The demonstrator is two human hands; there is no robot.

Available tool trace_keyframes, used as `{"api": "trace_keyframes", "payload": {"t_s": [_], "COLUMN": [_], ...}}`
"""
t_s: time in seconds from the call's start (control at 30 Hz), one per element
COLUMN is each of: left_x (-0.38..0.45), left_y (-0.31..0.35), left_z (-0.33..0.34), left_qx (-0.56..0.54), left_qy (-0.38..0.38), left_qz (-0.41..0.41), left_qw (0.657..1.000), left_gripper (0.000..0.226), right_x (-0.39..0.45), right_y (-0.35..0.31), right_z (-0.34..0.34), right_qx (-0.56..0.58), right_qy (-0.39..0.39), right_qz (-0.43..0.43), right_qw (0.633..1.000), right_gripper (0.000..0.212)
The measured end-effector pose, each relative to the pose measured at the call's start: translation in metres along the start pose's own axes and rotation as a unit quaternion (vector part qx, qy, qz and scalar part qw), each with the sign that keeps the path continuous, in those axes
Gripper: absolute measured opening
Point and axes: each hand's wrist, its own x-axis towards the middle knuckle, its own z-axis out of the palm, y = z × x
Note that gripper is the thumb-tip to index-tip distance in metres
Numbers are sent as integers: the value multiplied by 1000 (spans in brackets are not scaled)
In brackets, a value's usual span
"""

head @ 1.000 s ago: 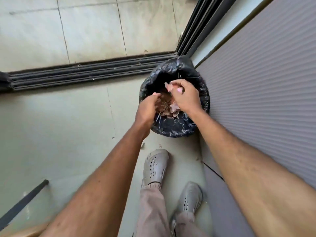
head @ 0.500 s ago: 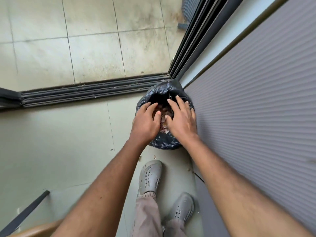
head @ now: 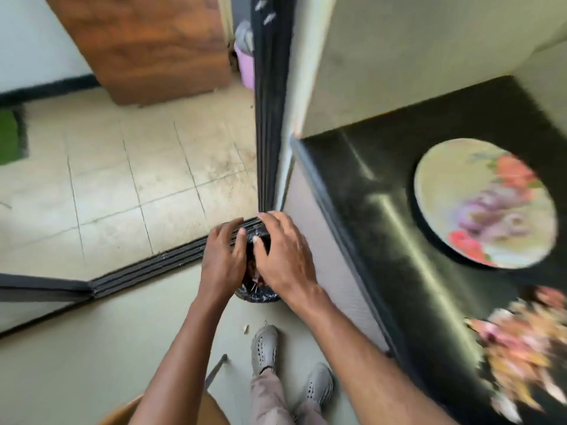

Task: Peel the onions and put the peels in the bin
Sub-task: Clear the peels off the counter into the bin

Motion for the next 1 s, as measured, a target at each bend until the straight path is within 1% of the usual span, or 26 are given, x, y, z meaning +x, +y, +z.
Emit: {"api": "trace_keyframes", "payload": {"t_s": [0.07, 0.13, 0.23, 0.3, 0.37, 0.43, 0.53, 0.6, 0.67, 0.73, 0.8, 0.87, 0.93, 1.0], "left_x": [-27, -53, -95, -125, -157, -184, -221, -236, -250, -256, -255, -249, -246, -243], "left_y": [47, 97, 159, 188, 208, 227, 254, 262, 264, 264, 263, 255, 246, 243], "left_z": [-21, -35, -29, -9, 20, 55, 100, 124, 143, 156, 167, 171, 172, 171], "left_qx": [-19, -30, -35, -34, -43, -56, -70, -72, -67, -73, -83, -98, -106, -122], "left_qy": [3, 3, -31, -73, -122, -165, -216, -242, -259, -267, -256, -238, -232, -231], "left_qz": [26, 63, 114, 142, 159, 161, 145, 134, 121, 109, 100, 83, 63, 43], "left_qw": [999, 998, 992, 987, 979, 971, 963, 958, 956, 955, 958, 963, 965, 964], "left_gripper": [33, 32, 31, 31, 33, 33, 35, 36, 36, 37, 37, 36, 36, 39], "right_x": [-21, -43, -81, -118, -161, -200, -241, -251, -253, -244, -227, -217, -221, -233], "right_y": [-27, -40, -26, 4, 47, 96, 167, 206, 236, 256, 263, 256, 246, 239], "right_z": [-48, -105, -175, -212, -240, -265, -310, -332, -341, -342, -334, -316, -295, -283], "right_qx": [24, 36, 43, 44, 46, 55, 60, 63, 68, 55, 38, 38, 46, 32], "right_qy": [31, 83, 134, 162, 198, 224, 230, 242, 223, 197, 174, 131, 84, 60], "right_qz": [-25, -49, -60, -42, -7, 53, 168, 213, 230, 229, 215, 181, 132, 95], "right_qw": [999, 995, 988, 985, 979, 972, 957, 944, 945, 952, 960, 974, 987, 993], "right_gripper": [41, 37, 31, 29, 25, 22, 28, 36, 44, 46, 54, 62, 61, 67]}}
